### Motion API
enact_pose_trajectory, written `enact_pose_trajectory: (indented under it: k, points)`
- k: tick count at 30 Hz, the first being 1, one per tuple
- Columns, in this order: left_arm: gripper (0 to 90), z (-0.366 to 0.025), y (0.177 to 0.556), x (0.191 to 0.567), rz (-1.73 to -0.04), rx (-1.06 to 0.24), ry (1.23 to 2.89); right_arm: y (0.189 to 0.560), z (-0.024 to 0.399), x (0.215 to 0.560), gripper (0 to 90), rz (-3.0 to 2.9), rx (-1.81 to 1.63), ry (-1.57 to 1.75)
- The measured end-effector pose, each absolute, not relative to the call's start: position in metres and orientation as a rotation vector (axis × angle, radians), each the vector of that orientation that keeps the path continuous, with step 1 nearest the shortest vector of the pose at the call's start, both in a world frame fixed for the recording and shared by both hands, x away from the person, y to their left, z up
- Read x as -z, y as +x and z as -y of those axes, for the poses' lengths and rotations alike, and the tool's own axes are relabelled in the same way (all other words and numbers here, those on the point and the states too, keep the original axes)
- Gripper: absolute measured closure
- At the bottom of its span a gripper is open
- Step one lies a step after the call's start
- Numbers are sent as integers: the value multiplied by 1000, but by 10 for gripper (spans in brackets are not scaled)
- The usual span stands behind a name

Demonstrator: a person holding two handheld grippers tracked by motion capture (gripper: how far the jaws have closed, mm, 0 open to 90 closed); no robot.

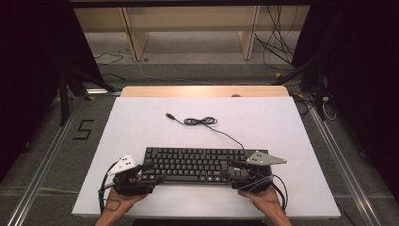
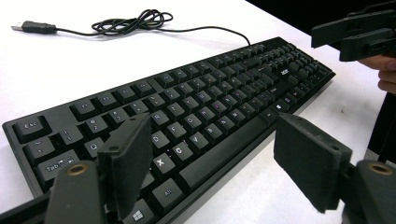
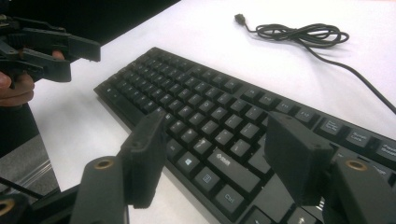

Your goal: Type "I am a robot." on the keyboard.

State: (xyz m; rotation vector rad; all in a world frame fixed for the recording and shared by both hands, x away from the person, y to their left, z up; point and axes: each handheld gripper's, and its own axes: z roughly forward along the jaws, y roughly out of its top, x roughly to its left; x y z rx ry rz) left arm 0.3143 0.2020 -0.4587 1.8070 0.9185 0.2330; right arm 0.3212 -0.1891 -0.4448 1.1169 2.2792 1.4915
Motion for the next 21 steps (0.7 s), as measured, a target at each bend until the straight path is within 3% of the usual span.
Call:
enact_pose_trajectory:
  k: [21]
  points:
    - [266, -200, 312, 458, -903, -227, 1814, 303, 222, 448, 341, -2213, -1466, 1131]
